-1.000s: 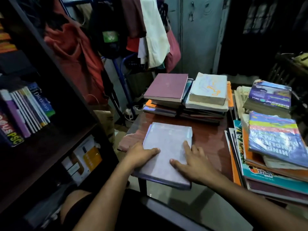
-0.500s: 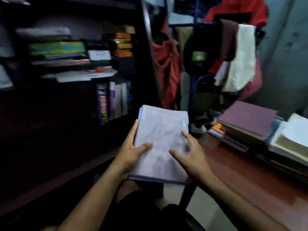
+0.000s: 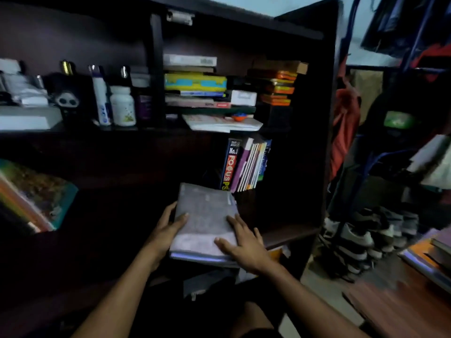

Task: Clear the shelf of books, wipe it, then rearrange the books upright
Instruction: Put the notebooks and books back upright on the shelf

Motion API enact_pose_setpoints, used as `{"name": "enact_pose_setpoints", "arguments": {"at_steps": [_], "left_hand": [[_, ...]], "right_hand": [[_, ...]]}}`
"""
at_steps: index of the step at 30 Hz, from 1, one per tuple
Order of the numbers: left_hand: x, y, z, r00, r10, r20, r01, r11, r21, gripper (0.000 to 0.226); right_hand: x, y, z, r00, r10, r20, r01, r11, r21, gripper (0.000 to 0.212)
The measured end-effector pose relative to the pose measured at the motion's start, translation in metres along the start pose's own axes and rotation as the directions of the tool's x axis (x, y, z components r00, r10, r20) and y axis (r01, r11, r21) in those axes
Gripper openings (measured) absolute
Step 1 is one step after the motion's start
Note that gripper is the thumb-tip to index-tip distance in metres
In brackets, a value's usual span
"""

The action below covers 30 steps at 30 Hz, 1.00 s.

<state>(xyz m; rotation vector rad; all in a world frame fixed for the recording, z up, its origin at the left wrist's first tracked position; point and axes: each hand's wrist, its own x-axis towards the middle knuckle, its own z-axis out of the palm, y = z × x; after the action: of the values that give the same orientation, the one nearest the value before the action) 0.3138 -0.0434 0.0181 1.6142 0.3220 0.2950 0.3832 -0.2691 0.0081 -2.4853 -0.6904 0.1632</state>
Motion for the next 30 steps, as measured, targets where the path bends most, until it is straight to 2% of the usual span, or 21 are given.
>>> {"name": "enact_pose_setpoints", "arguments": {"at_steps": [3, 6, 9, 12, 16, 19, 22, 26, 27, 28, 30], "left_hand": [[0.002, -0.009, 0.003, 0.997, 0.039, -0.064, -0.034, 0.996, 0.081, 0.055], [0.002, -0.015, -0.003, 0.984, 0.039, -0.172, -0.007, 0.983, 0.183, 0.066], [-0.010, -0.008, -0.015, 0.971, 0.005, -0.240, 0.047, 0.976, 0.211, 0.053], [-0.023, -0.001, -0.042, 0.944, -0.034, -0.328, 0.118, 0.963, 0.241, 0.050], [-0.041, 0.004, -0.086, 0.868, -0.093, -0.488, 0.240, 0.939, 0.247, 0.051], [-0.047, 0.002, -0.113, 0.821, -0.140, -0.554, 0.304, 0.928, 0.217, 0.053], [-0.049, 0.004, -0.123, 0.808, -0.220, -0.546, 0.335, 0.934, 0.120, 0.057], [-0.069, 0.027, -0.132, 0.807, -0.107, -0.580, 0.207, 0.972, 0.110, 0.037], [-0.077, 0.029, -0.141, 0.786, -0.051, -0.616, 0.152, 0.982, 0.113, 0.037], [-0.087, 0.030, -0.151, 0.744, 0.021, -0.668, 0.095, 0.986, 0.137, 0.039], [-0.109, 0.023, -0.176, 0.608, 0.187, -0.772, -0.055, 0.979, 0.194, 0.043]], "right_hand": [[0.001, 0.001, -0.001, 1.000, 0.001, 0.011, -0.002, 1.000, 0.002, 0.077], [0.006, -0.005, 0.000, 0.999, -0.041, 0.025, 0.040, 0.999, 0.033, 0.083], [0.016, -0.014, 0.005, 0.993, -0.069, 0.096, 0.064, 0.996, 0.057, 0.101], [0.034, -0.031, 0.021, 0.975, -0.153, 0.162, 0.149, 0.988, 0.041, 0.087], [0.049, -0.075, 0.044, 0.937, -0.268, 0.226, 0.254, 0.963, 0.089, 0.082], [0.056, -0.098, 0.057, 0.929, -0.317, 0.193, 0.309, 0.949, 0.067, 0.079], [0.057, -0.099, 0.062, 0.932, -0.344, 0.116, 0.338, 0.939, 0.067, 0.078], [0.062, -0.096, 0.063, 0.922, -0.363, 0.138, 0.362, 0.932, 0.033, 0.095], [0.063, -0.094, 0.065, 0.922, -0.362, 0.137, 0.364, 0.931, 0.017, 0.091], [0.063, -0.092, 0.067, 0.921, -0.367, 0.131, 0.370, 0.929, -0.001, 0.082], [0.061, -0.091, 0.069, 0.918, -0.379, 0.120, 0.386, 0.921, -0.044, 0.070]]}}
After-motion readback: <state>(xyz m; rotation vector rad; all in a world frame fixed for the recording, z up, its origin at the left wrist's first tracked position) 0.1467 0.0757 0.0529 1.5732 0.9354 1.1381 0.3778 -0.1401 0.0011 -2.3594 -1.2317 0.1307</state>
